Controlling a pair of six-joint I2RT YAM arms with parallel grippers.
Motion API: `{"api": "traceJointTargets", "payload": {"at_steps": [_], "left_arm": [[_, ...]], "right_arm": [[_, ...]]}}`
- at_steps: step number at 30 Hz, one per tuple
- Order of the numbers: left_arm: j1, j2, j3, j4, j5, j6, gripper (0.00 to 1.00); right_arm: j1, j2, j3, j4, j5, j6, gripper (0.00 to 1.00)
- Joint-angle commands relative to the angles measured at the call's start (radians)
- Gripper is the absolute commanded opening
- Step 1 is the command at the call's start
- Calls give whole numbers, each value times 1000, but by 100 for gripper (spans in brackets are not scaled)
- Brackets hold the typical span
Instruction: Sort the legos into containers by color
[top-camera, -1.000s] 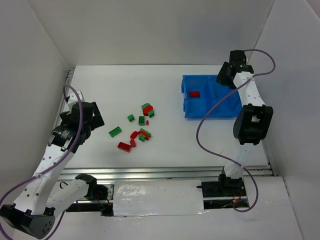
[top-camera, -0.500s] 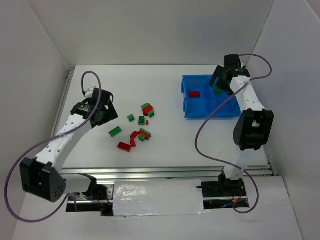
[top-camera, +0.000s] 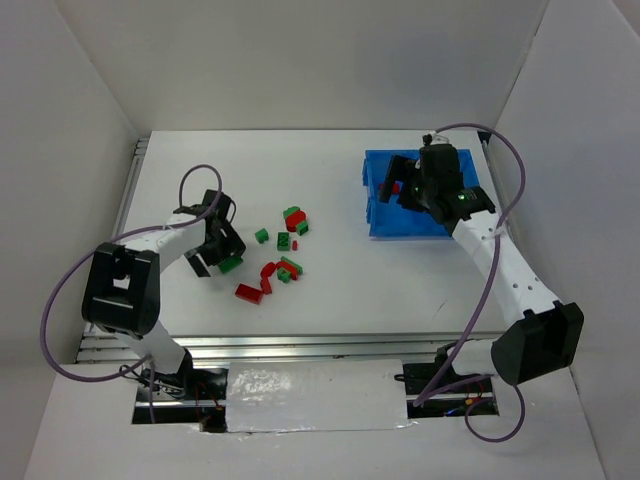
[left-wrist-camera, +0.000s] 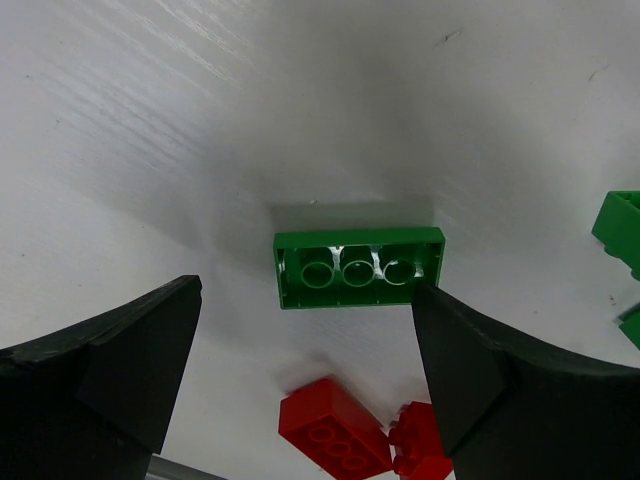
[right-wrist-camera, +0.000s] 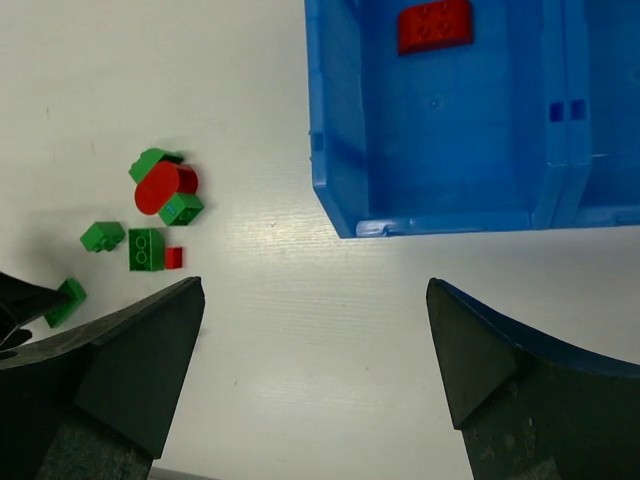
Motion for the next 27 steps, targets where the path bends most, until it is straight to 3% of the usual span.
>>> {"api": "traceJointTargets", "payload": {"at_steps": [1,11,18,27], "left_arm": [[1,-42,-46,73,22,-32,100],[1,-22,-52,130,56,8,100],[-10,-123,-64,156,62,26,99],[-10,36,-28,100,23,34,99]], "right_arm": [[5,3,-37,78,-60,-11,100],[40,34,-40,88,-88,-27,100],[53,54,-31,87,-89,-27,100],[65,52,-34,87,-75,-28,100]]}}
